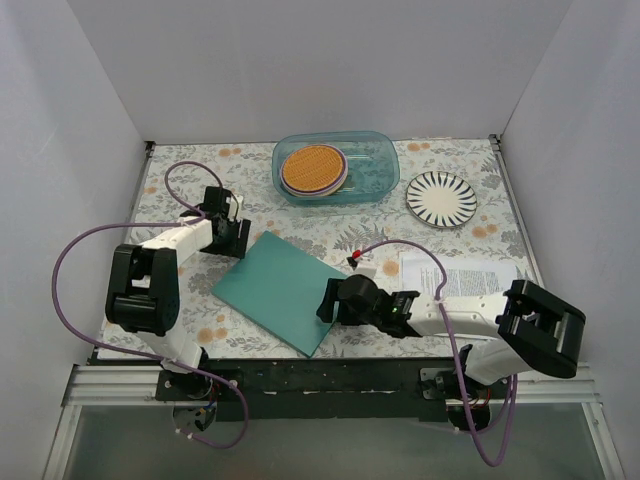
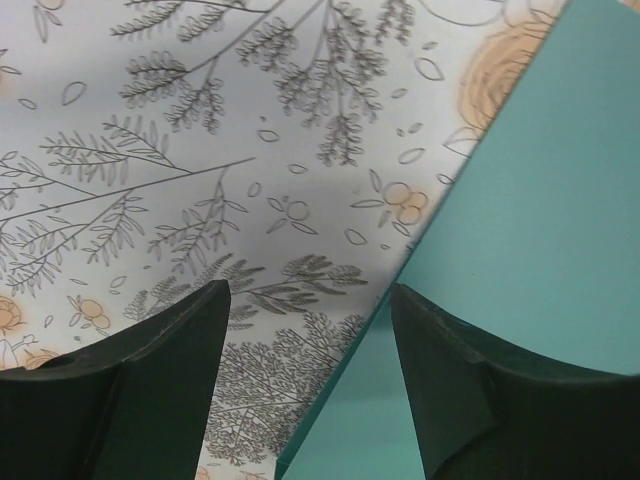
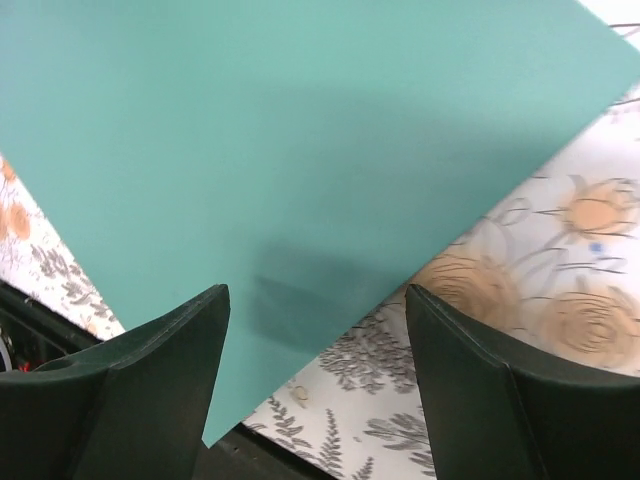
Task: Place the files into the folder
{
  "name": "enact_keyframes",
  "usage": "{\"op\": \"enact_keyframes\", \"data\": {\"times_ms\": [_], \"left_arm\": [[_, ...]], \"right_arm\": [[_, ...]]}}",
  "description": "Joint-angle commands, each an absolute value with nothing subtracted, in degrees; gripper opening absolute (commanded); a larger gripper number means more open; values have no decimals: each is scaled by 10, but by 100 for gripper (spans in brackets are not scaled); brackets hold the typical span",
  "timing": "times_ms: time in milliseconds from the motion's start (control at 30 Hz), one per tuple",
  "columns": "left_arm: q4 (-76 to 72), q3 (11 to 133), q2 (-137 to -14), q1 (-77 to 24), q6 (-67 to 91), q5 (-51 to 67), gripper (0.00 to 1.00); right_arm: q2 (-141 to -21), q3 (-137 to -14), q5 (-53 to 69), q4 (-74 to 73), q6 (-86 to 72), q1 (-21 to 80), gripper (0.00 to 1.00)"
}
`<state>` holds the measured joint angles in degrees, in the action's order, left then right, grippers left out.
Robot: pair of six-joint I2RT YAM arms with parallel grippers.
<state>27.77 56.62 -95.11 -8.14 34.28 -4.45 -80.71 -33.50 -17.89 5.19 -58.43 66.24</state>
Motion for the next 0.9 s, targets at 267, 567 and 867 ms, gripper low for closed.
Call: {"op": "enact_keyframes", "data": {"times_ms": [267, 567, 867], "left_arm": [[316, 534, -879, -96, 352, -34, 64], [318, 522, -864, -97, 351, -31, 63], [321, 508, -854, -98, 346, -28, 60]], "right_arm": [[-721, -285, -101, -25, -685, 653, 76], [-769, -280, -43, 61, -713, 665, 71], [-806, -273, -18, 136, -729, 667, 65]]}}
